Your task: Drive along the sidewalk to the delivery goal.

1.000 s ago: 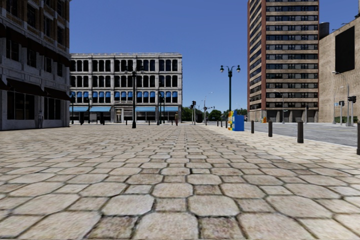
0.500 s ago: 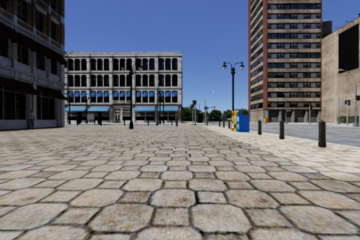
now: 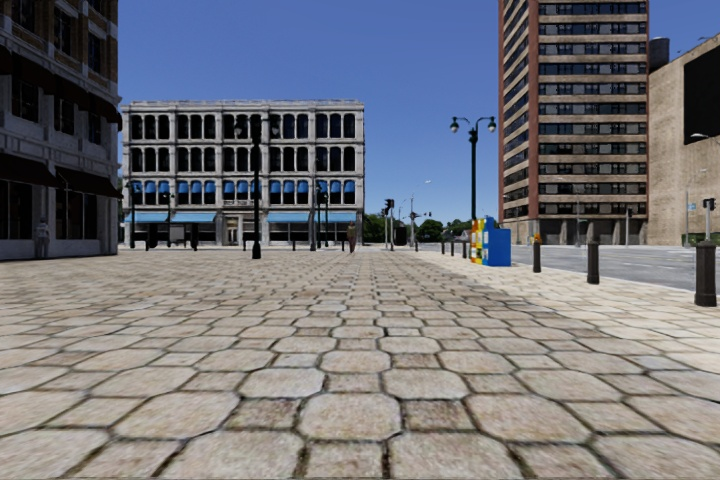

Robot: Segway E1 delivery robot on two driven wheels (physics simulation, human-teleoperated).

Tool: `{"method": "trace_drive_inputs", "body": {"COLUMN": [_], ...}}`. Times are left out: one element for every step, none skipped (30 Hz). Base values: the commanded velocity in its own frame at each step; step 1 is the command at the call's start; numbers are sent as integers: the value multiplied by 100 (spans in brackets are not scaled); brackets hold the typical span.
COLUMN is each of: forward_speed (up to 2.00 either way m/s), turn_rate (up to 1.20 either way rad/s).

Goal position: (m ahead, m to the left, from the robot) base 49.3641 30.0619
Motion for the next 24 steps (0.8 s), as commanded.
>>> {"method": "trace_drive_inputs", "body": {"forward_speed": [200, 200, 200, 200, 200, 200, 200, 200, 200, 200, 200, 200, 200, 200, 200, 200, 200, 200, 200, 200, 200, 200, 200, 200], "turn_rate": [0, 0, 0, 0, 0, 0, 0, 0, 0, 0, 0, 0, 0, 0, 0, 0, 0, 0, 0, 0, 0, 0, 0, 0]}}
